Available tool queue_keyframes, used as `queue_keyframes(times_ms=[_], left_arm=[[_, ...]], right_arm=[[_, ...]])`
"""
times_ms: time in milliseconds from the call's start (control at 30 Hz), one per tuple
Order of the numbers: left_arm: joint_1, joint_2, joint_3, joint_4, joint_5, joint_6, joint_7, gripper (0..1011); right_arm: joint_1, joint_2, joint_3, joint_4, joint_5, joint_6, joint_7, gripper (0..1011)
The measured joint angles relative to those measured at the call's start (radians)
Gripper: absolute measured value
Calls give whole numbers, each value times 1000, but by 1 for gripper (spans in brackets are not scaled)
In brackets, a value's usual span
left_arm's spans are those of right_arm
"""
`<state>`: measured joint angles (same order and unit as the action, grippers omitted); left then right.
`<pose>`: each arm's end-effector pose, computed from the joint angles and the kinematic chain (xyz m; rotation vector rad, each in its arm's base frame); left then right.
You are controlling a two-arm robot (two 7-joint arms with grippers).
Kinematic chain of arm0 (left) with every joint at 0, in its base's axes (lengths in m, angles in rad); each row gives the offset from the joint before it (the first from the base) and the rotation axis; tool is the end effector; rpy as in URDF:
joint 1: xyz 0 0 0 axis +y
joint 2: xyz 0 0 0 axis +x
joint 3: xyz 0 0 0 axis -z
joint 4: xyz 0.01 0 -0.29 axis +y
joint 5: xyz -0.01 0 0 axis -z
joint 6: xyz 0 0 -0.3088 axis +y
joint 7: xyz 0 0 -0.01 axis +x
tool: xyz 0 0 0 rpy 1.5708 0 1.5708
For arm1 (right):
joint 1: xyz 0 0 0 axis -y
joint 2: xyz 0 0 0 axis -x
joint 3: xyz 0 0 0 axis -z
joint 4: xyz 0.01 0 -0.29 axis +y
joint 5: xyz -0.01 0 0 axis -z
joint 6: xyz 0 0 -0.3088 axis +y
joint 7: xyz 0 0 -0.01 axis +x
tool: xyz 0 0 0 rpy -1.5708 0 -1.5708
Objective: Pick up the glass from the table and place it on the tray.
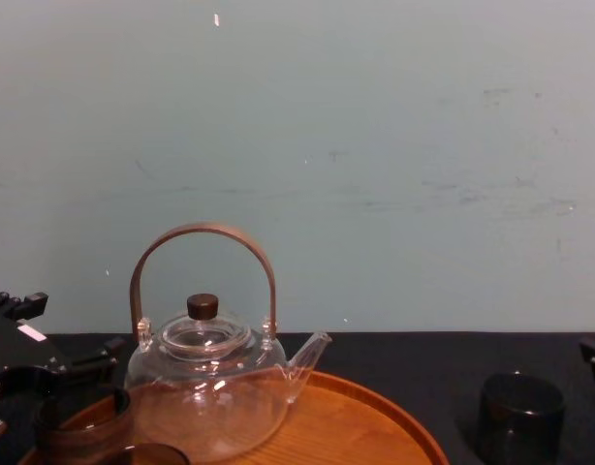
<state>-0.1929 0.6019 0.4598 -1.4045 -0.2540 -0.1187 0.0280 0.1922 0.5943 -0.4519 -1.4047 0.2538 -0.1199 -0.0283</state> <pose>0.3552 0.0811 -0.3083 0.3169 -0.2704 1.2419 0.3559 -0.0802 -0.3076 -0.3068 -0.2685 -1.2483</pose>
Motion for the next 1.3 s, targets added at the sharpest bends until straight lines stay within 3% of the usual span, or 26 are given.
queue_keyframes(times_ms=[1300], left_arm=[[0, 0, 0, 0, 0, 0, 0, 1001]], right_arm=[[0, 0, 0, 0, 0, 0, 0, 1003]])
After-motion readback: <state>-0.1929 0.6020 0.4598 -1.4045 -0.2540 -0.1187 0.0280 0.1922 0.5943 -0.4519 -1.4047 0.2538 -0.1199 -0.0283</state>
